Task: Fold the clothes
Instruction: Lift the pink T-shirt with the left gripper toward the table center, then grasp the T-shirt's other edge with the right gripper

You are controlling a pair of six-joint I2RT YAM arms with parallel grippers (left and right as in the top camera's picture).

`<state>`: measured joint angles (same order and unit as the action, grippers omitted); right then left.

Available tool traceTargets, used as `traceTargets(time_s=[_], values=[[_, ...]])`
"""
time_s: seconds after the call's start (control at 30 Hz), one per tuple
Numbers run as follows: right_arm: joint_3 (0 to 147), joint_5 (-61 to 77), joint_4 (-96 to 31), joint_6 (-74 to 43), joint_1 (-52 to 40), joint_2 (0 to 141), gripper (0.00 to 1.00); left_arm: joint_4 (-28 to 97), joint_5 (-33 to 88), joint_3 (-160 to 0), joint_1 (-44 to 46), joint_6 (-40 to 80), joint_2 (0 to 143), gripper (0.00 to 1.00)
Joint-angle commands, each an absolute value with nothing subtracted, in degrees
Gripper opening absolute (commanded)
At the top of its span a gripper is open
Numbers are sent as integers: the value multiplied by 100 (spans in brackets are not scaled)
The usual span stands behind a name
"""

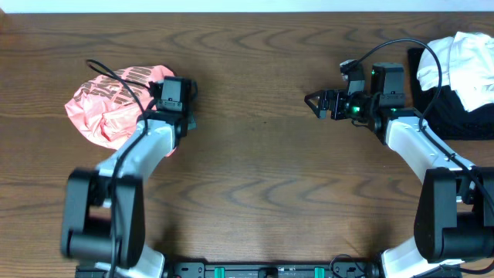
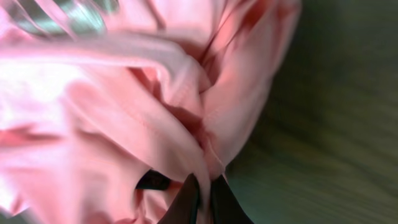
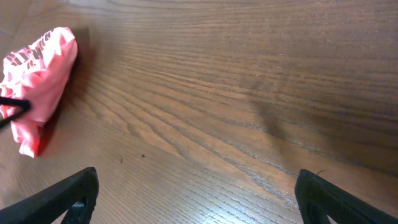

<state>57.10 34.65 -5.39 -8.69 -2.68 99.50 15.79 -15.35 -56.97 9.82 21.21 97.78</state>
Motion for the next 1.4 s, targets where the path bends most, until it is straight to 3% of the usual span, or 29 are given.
traceTargets(time_s=[0.0,0.37,0.87,1.13,1.37], values=[[5808,3457,-548,-832,-272,9966,95,1675,-1549,-6211,1214,2150,8941,6],[5885,3933,-921,-803,464,8582,92,1090,-1551,-6512,2432,2130,7181,6],[5885,3924,-2829,-397,1389,6593,93,-1675,-1551,-6512,3658,2130,7238,6],[5883,4296,-3275,-268,930,6598,92,-2117,-1581,-6512,3658,2130,7170,6],[5883,4261,-3098,-307,-362,6685,90,-2176,-1621,-6512,3658,2132,7175,6]])
